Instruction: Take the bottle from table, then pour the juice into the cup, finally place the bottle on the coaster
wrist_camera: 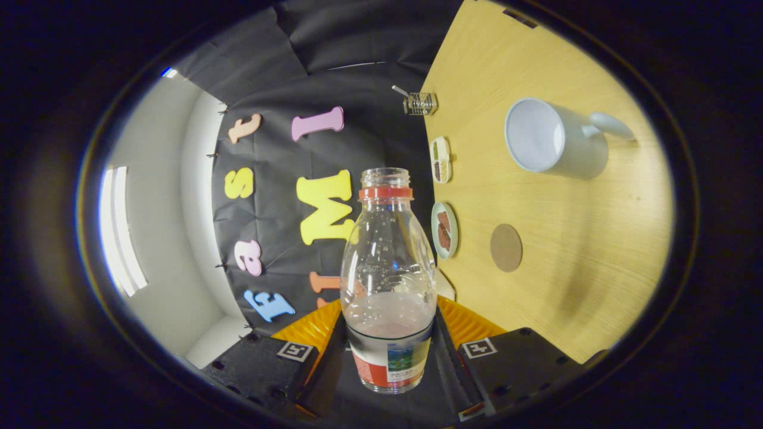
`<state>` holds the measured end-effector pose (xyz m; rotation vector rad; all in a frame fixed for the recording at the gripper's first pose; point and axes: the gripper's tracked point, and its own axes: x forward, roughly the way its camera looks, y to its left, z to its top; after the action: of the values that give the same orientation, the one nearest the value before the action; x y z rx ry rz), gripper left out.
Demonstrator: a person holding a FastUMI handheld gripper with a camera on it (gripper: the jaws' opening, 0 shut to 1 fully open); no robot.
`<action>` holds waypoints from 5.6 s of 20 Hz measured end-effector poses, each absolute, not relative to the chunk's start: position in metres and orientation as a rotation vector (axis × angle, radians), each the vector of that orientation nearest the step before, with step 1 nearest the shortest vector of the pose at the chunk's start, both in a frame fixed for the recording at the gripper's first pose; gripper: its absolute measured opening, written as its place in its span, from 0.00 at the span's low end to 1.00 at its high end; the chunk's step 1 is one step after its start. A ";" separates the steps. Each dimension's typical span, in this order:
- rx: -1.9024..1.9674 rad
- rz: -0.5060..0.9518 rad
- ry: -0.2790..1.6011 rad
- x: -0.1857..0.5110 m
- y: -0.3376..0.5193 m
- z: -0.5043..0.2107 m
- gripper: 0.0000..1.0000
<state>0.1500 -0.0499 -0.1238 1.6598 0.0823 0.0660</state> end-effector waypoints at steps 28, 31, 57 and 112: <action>1.805 0.062 0.089 0.145 -0.061 -0.118 0.76; 1.812 0.064 0.091 0.146 -0.061 -0.116 0.76; 1.963 0.082 0.104 0.150 -0.063 -0.099 0.76; 1.634 0.030 0.086 0.151 -0.071 -0.093 0.76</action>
<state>0.1506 -0.0710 -0.0931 1.6345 0.0864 0.0300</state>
